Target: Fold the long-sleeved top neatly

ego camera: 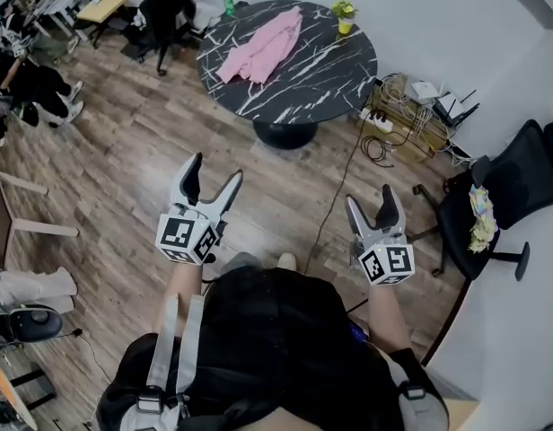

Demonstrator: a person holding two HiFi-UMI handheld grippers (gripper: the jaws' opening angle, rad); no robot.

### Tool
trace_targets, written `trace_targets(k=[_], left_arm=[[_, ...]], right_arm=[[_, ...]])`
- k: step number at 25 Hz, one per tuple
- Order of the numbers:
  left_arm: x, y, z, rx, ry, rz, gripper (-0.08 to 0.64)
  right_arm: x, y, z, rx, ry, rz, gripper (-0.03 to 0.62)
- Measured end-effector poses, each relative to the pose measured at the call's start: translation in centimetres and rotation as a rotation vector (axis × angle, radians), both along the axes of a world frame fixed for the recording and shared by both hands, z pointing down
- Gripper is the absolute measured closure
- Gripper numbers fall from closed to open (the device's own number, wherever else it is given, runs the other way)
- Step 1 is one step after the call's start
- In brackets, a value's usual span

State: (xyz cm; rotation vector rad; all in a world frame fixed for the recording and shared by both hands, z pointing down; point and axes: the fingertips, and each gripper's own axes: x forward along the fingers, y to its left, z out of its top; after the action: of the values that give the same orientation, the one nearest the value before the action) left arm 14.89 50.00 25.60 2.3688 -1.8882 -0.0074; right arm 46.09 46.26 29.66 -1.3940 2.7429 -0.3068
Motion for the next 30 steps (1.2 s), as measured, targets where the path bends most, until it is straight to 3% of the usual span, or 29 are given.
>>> trace_targets(k=[10, 20, 30], left_arm=[[-0.1, -3.5, 0.8, -0.016, -0.042, 0.017, 0.170], [-5.7, -13.0, 1.4, -0.002, -0.022, 0.053, 0.184], [-12.3, -21.2, 2.5, -0.035, -0.040, 0.107, 0.193]], right_arm=[[-1.2, -4.1, 0.4, -0.019, -0.018, -0.002, 0.224], [-6.7, -11.7, -1.0, 0.004, 0.016, 0.022, 0.266], [-15.2, -19.2, -0.4, -0.022, 0.031, 0.002, 0.296]])
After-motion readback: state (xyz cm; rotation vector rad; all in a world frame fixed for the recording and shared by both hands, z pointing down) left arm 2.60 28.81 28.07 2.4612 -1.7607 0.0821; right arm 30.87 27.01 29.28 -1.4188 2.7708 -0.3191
